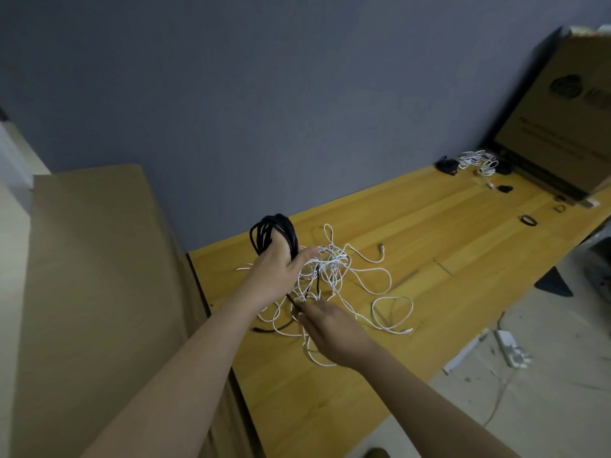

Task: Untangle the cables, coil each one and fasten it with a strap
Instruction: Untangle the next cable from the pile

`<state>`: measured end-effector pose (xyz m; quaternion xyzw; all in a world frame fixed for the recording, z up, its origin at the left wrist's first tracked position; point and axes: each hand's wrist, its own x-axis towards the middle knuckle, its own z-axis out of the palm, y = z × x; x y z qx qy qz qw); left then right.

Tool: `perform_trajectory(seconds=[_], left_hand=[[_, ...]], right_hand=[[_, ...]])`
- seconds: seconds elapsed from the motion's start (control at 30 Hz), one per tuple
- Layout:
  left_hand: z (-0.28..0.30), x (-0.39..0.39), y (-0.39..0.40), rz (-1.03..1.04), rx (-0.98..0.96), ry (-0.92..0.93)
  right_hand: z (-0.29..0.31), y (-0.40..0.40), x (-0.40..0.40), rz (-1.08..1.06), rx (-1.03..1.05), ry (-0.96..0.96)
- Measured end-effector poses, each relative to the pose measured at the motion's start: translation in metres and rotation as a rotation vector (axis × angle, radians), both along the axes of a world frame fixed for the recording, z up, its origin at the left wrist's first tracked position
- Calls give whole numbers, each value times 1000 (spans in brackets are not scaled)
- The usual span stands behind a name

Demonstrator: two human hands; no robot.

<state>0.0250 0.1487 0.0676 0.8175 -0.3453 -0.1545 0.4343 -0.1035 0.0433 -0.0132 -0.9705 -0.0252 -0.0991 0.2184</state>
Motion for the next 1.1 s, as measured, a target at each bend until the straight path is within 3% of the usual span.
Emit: perform_trajectory(seconds=[0.1, 0.17, 0.23, 0.37, 0.4, 0.47, 0.6, 0.73, 0.8, 0.87, 0.97, 1.03, 1.1], left_hand=[[-3, 1, 1, -50, 190, -50], [-1, -4, -2, -99, 292, -45], [3, -11, -4, -153, 271, 55], [11, -15, -5, -274, 72, 387], [14, -14, -4, -289, 64, 418], [13, -11, -3, -287, 100, 381], [2, -5, 0, -311, 243, 242], [10, -7, -1, -259, 103, 318], [13, -8, -4, -179, 49, 285], [12, -9, -8, -84, 14, 245], [14, -9, -12, 37, -66, 233], [17, -5, -13, 86, -182, 311], [18, 1, -11, 116, -261, 367]], right_hand=[[12, -7, 1, -108, -12, -349], [23, -15, 1, -173, 30, -445], [32, -25, 3, -240, 60, -475], [48, -40, 9, -466, 288, -333], [50, -45, 11, -446, 251, -308], [45, -58, 15, -374, 122, -257], [24, -90, 17, -447, 153, -69], [17, -90, 28, -526, 173, 139], [17, -82, 38, -607, 261, 153], [32, -79, 52, -734, 394, 27], [90, -79, 81, -791, 628, -347], [135, -73, 90, -640, 430, -616], [150, -66, 87, -532, 258, -764]])
